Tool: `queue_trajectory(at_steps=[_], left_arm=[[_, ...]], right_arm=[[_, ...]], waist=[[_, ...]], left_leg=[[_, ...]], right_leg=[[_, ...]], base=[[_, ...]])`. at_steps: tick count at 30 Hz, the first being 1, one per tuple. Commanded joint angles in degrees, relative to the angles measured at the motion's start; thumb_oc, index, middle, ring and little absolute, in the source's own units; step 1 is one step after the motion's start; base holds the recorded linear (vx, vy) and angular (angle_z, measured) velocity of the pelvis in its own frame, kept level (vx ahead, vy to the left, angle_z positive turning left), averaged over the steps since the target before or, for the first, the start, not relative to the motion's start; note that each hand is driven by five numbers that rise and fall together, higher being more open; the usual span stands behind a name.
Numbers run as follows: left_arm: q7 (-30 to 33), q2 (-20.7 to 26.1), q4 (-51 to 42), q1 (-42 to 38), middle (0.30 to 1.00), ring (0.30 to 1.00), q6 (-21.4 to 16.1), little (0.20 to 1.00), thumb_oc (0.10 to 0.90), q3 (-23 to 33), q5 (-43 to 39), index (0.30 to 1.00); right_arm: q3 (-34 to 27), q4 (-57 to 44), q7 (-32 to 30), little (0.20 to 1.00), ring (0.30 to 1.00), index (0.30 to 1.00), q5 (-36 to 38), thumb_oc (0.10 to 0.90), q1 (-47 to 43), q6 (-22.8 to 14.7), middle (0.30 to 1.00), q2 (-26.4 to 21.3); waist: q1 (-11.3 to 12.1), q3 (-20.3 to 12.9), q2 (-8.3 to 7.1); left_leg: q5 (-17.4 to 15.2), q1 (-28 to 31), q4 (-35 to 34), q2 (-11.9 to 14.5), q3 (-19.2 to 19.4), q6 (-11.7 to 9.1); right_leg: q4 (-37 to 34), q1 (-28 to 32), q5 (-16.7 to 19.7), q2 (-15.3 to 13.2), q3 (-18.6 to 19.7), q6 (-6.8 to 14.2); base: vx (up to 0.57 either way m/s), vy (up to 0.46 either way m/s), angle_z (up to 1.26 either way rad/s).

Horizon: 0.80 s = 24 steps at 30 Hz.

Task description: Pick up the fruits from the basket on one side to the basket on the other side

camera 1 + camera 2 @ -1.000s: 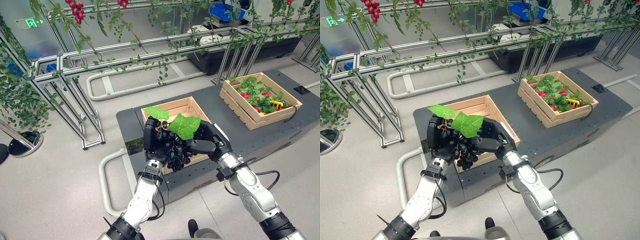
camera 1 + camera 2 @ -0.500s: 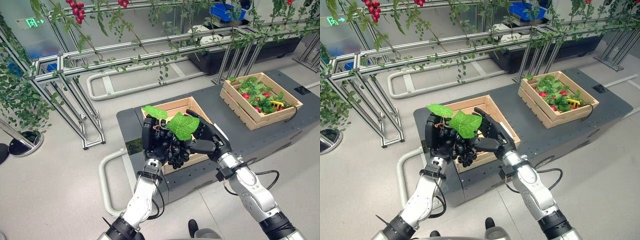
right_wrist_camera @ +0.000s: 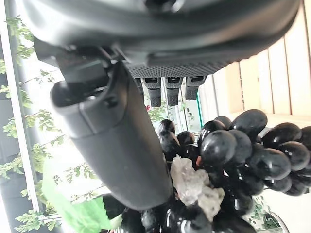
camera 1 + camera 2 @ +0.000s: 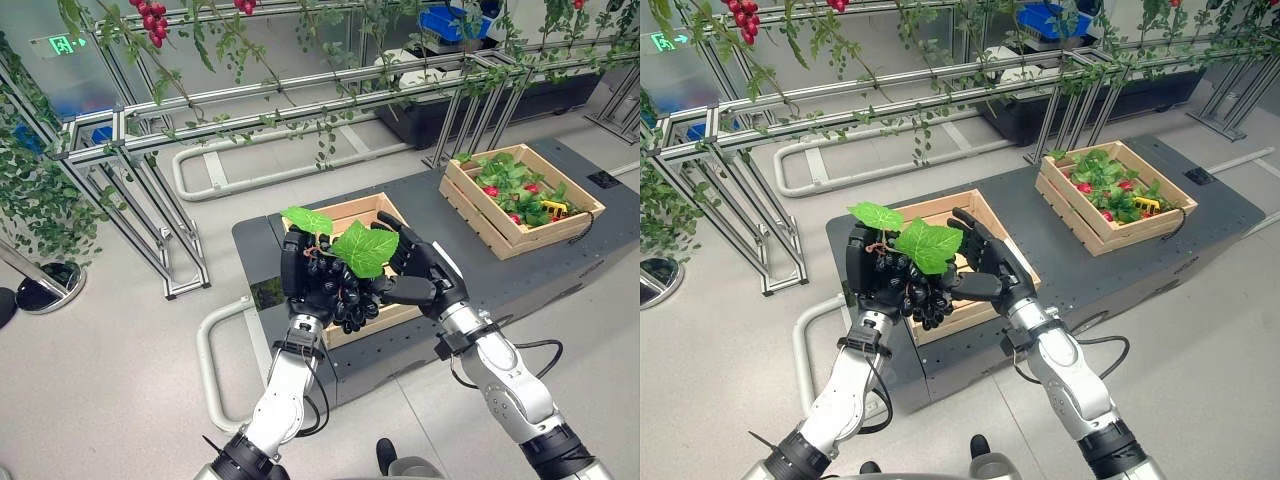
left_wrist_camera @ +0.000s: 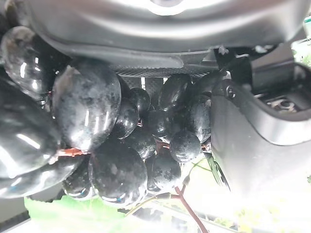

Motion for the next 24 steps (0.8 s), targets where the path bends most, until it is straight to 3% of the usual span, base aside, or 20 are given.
queue_trajectory(at_steps=[1,6,10,20,24], left_arm=[[-7.6,-2.5,-8.6,-8.2,0.300,0.300,-3.2,0.300,0.400,3.9,1.0,0.300],[-7.2,-2.3,-8.3,-7.7,0.300,0.300,-4.1,0.300,0.400,5.4,-0.8,0.300],[-6.2,-2.6,-7.7,-6.7,0.300,0.300,-5.0,0.300,0.400,7.1,-0.5,0.300],[-6.9,-2.7,-7.0,-6.9,0.300,0.300,-6.0,0.300,0.400,8.6,-0.6,0.300],[-7.0,-2.8,-7.2,-7.5,0.300,0.300,-5.9,0.300,0.400,8.4,-1.3,0.300]], right_arm=[[-6.4,-5.5,3.6,0.900,0.900,0.900,7.1,0.800,-0.4,-8.3,0.900,0.0],[-9.6,-6.2,4.8,0.900,0.900,0.900,10.6,0.800,1.1,-8.8,0.900,-0.1],[-13.4,-7.3,8.0,0.900,0.900,0.900,13.1,0.800,3.5,-6.7,0.900,-0.4],[-13.5,-7.3,13.1,0.900,0.900,0.900,4.5,0.800,4.4,-2.7,0.900,-5.4],[-12.4,-6.5,14.3,0.900,0.900,0.900,2.8,0.800,3.8,-2.8,0.900,-7.0]], waist=[[0.3,-4.9,-0.34],[-0.1,-4.9,-0.44],[-0.7,-4.8,-0.57],[-1.0,-5.2,-1.32],[-0.9,-5.4,-1.44]], left_leg=[[-6.2,5.4,0.5,0.5,-1.6,0.6],[-6.3,5.4,0.5,0.5,-1.3,0.7],[-6.6,5.4,0.5,0.5,-0.9,0.8],[-6.6,5.1,0.5,0.6,-0.8,0.6],[-6.4,4.9,0.5,0.6,-1.0,0.5]], right_leg=[[0.1,-2.2,2.8,1.4,-0.6,-1.8],[0.1,-2.4,2.8,1.4,-0.5,-1.7],[0.1,-2.6,2.8,1.4,-0.3,-1.7],[0.1,-2.9,2.9,1.4,-0.2,-1.6],[0.1,-3.0,2.9,1.4,-0.2,-1.5]], base=[[0.00,0.000,0.00],[0.00,0.000,0.00],[0.00,0.000,0.00],[0.00,0.000,0.00],[0.00,0.000,0.00]])
